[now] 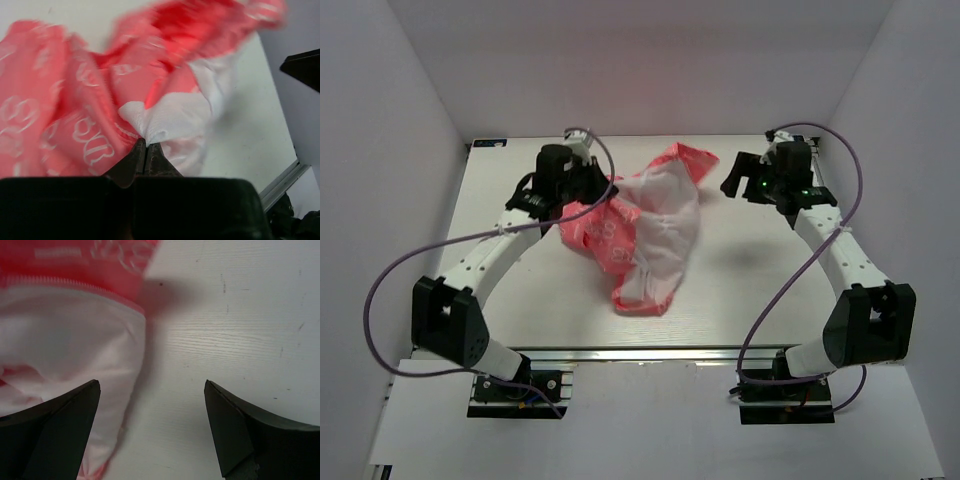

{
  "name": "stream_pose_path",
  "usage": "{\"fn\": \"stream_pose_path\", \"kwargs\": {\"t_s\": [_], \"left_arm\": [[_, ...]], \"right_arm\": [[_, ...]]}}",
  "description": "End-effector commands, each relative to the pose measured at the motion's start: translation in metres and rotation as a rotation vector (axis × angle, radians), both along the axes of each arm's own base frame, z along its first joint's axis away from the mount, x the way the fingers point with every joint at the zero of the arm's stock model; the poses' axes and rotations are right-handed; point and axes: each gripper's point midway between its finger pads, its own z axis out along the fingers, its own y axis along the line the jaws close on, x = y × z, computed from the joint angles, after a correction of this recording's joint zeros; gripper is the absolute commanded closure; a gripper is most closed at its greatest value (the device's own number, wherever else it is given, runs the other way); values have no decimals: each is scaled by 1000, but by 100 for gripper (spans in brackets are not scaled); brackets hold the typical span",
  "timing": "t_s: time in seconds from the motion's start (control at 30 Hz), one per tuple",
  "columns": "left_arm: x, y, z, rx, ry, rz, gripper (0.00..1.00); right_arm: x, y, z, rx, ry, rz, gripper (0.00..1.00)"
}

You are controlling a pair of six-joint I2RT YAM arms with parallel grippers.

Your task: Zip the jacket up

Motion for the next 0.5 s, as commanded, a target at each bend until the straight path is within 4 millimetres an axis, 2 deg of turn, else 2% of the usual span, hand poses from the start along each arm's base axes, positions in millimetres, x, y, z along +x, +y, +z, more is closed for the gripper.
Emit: {"fn": "stream_pose_path", "kwargs": {"t_s": [0.0, 0.03, 0.07, 0.1, 0.13, 0.17, 0.23, 0.4, 0.47], "left_arm": [[-38, 40, -65, 46, 198, 112, 100], [-45, 49, -77, 68, 229, 151, 100], [-55, 62, -89, 106, 270, 200, 84], [-65, 67, -104, 136, 315, 208, 74], [-70, 68, -111, 151, 338, 198, 66], [-80, 67, -120, 163, 385, 169, 37], [-86, 66, -125, 183, 409, 138, 3], [-79, 70, -119, 219, 412, 150, 2], [-78, 74, -113, 238, 411, 165, 2]], "right_arm": [[-3, 22, -13, -76, 17, 46, 11], [-4, 27, -23, -78, 46, 58, 11], [-7, 36, -30, -83, 63, 77, 11], [-9, 40, -38, -89, 81, 88, 11], [-11, 43, -48, -100, 107, 91, 11], [-12, 47, -53, -117, 119, 92, 11], [-13, 48, -61, -130, 144, 94, 11], [-16, 58, -59, -134, 125, 184, 11], [-16, 54, -53, -199, 94, 223, 11]]}}
